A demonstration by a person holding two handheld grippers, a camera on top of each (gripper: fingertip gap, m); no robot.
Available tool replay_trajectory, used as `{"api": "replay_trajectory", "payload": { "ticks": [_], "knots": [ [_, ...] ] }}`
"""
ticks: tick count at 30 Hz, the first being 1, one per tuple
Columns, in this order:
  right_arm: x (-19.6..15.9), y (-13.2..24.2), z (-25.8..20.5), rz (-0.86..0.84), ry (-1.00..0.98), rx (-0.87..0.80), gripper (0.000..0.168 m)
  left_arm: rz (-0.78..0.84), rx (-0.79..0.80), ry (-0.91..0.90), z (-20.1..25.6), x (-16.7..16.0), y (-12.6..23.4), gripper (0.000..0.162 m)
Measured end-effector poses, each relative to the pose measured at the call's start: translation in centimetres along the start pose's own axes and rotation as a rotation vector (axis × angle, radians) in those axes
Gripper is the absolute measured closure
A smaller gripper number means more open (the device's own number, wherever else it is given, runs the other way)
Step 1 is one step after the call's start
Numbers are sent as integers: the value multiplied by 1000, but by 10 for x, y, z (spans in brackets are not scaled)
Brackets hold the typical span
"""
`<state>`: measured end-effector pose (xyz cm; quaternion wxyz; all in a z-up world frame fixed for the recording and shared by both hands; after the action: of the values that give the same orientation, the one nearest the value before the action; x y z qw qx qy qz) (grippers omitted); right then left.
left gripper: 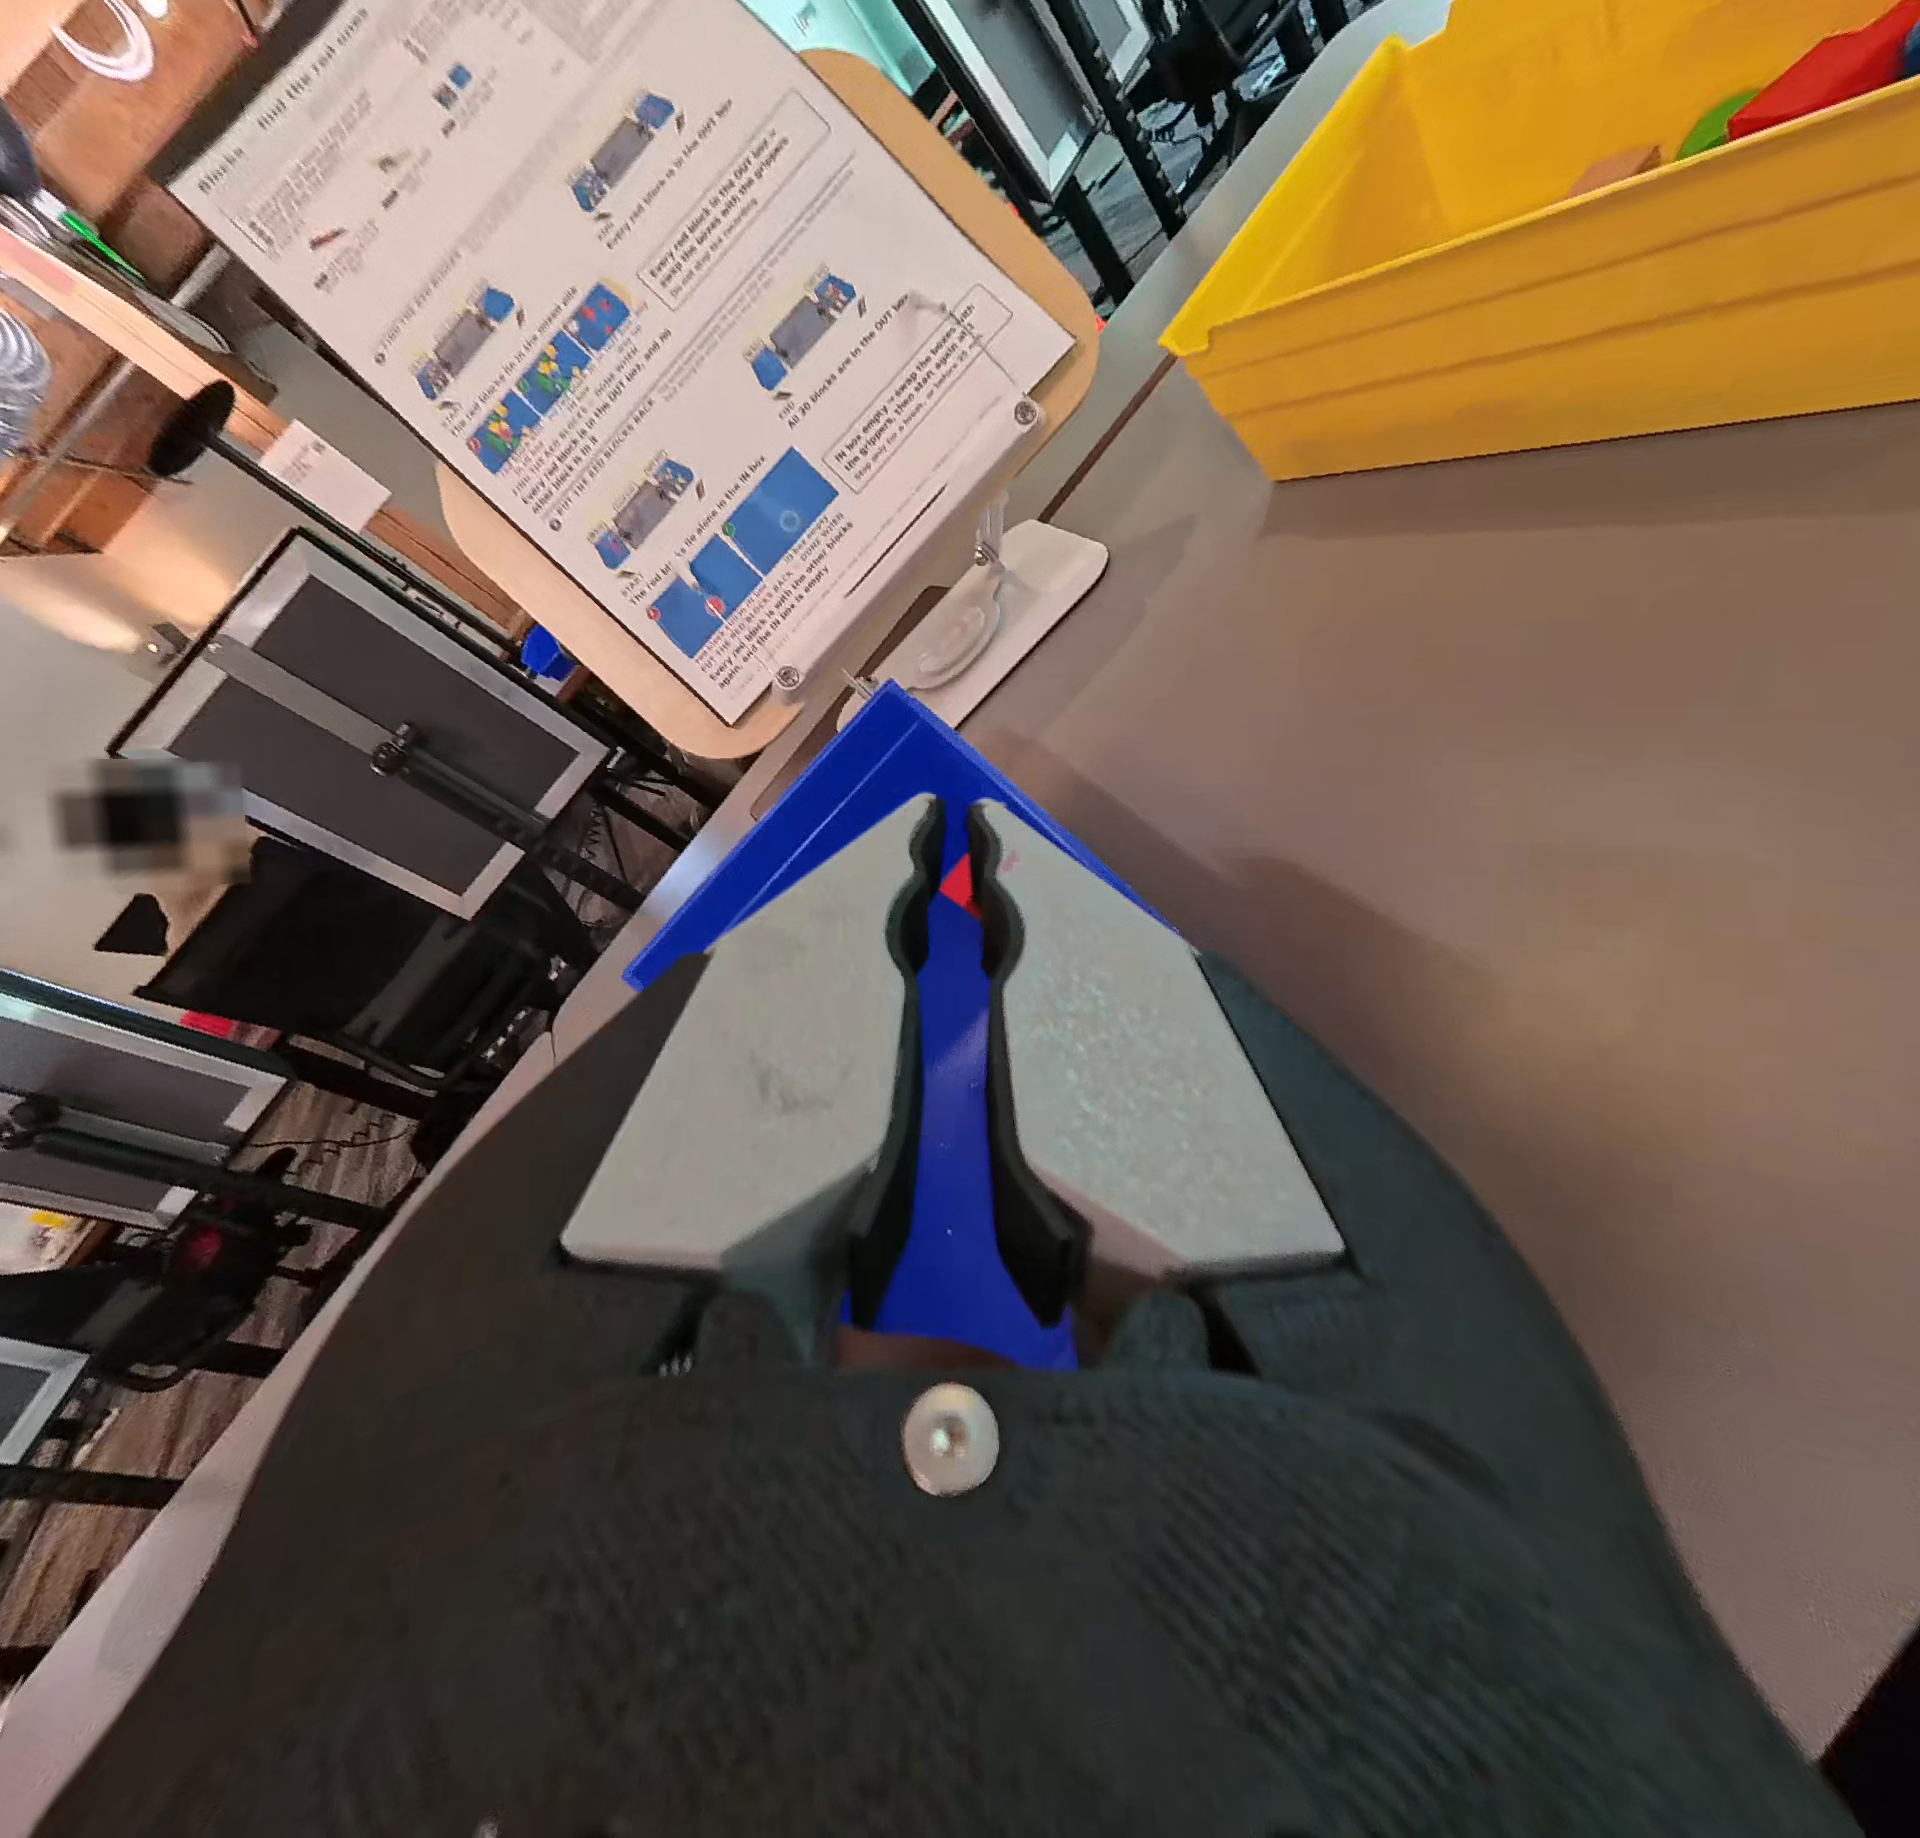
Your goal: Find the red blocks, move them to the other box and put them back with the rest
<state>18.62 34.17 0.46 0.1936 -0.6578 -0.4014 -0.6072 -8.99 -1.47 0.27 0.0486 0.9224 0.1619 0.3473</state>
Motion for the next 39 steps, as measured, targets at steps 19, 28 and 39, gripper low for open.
{"api": "replay_trajectory", "payload": {
  "ticks": [19,28,39],
  "knots": [
    [12,25,-35,17,55,141,128,-175,-129,287,-24,-75,-34,133],
    [6,22,-51,-23,39,231,128,-269,-443,206,-26,-95,-138,115],
    [5,24,-52,-37,65,241,128,-430,-744,-129,-4,-128,-231,109]
  ]
}}
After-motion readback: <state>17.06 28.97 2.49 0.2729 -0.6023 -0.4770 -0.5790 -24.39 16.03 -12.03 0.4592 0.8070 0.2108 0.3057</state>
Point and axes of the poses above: each gripper's, where its closed fingertips meet, y back along the fingers, x out of its top, z = x × y across the jaws, the point moved 7 cm from there along y, back along the fingers, and after that the axes turned 10 degrees about -y, right-handed, at the moved point
